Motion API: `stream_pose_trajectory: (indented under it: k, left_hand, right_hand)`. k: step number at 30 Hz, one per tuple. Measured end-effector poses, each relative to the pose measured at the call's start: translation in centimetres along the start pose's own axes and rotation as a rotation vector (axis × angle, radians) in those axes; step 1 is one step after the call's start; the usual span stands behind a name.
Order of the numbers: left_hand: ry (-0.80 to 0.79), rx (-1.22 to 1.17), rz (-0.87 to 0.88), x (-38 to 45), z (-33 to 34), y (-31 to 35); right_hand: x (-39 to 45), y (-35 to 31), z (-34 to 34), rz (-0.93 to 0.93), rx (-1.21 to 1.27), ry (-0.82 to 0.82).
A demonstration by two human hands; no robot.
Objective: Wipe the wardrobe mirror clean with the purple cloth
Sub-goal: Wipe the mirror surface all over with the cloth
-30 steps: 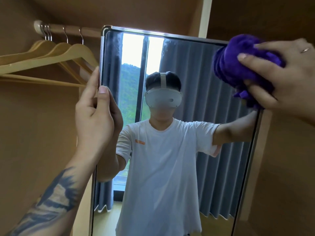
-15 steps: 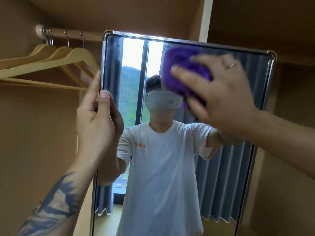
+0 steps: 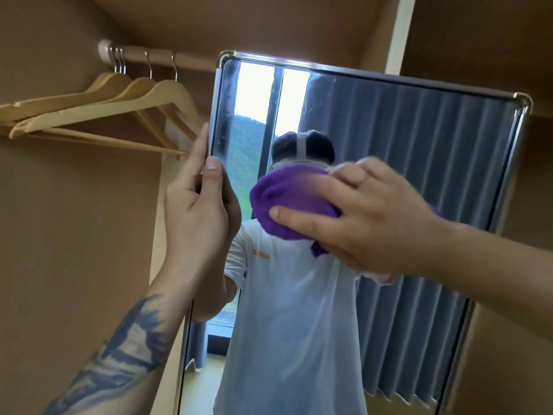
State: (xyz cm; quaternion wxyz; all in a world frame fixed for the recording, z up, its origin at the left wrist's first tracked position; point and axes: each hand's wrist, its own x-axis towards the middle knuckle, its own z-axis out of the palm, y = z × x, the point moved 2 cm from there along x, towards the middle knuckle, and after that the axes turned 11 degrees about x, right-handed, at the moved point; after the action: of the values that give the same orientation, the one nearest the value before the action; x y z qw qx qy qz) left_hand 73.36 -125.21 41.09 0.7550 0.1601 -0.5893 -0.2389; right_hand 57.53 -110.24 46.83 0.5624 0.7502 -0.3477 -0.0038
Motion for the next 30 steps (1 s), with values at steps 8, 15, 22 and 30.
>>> stream_pose_trajectory:
  k: [8,15,22,30]
  left_hand:
    - [-0.020,-0.057,0.007,-0.3,-0.6,-0.2]
    - [-0.033,-0.118,-0.021,-0.7,-0.5,-0.4]
    - [-0.036,-0.268,-0.086,-0.5,-1.6,-1.2]
    - [-0.044,-0.215,-0.076,-2.0,-2.4,-1.5]
  right_hand:
    - [2.7,0.1,0.2,0.286,-0.005,0.135]
    - [4.5,3.1,-1.3,0.389,-0.002,0.204]
    - [4.9,-0.8,0.4,-0.010,-0.002,-0.073]
    - [5.9,-1.4,0.8,0.197,0.023,0.100]
